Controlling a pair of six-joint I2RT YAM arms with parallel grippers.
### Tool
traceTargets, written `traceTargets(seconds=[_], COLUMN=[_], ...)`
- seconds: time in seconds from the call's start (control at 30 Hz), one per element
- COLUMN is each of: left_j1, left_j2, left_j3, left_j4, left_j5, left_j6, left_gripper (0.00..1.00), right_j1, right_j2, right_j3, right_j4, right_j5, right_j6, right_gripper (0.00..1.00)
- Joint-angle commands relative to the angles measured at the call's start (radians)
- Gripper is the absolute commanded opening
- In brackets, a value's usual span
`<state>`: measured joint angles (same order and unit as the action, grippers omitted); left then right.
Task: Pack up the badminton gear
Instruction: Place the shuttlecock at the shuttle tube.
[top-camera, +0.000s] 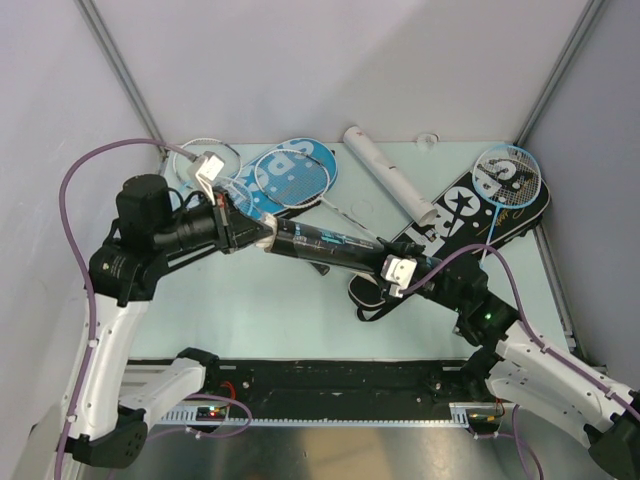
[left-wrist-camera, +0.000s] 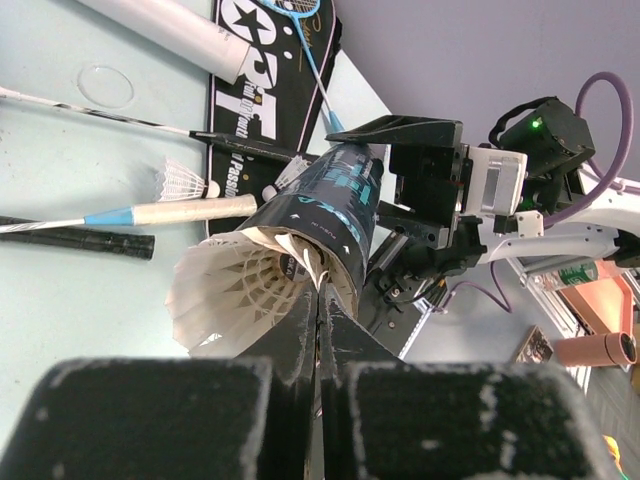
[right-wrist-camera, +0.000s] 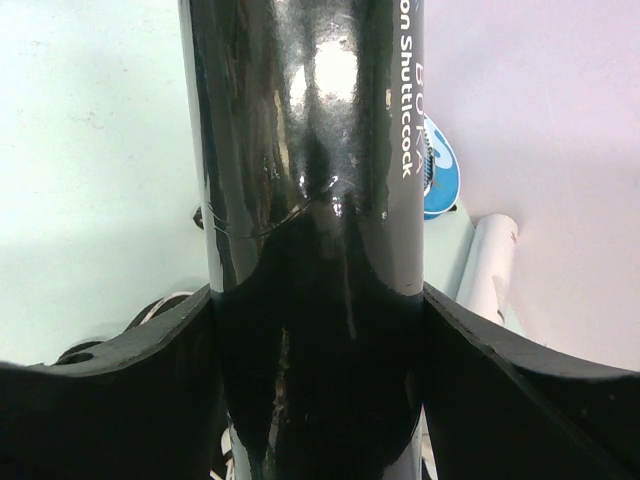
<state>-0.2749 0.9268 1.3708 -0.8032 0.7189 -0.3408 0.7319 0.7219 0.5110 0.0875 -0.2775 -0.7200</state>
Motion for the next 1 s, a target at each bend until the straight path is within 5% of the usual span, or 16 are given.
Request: traceTargets(seconds=[0.0, 0.97], left_j1=[-0.006, 0.017], left_j2=[0.009, -0.022], left_j3=[0.007, -0.091], left_j4=[0.014, 0.187], left_j5=[0.041, 0.071], left_j6=[-0.022, -0.15], left_gripper=[0.0, 0.0], right_j1=[0.009, -0.015], right_j2=[-0.016, 0.002], right_j3=[0.023, 0.02], right_j4=[0.135, 0.197], right_j5=[-0.043, -0.099], right_j6=[0.02, 0.081], right_gripper=[0.3, 0.29])
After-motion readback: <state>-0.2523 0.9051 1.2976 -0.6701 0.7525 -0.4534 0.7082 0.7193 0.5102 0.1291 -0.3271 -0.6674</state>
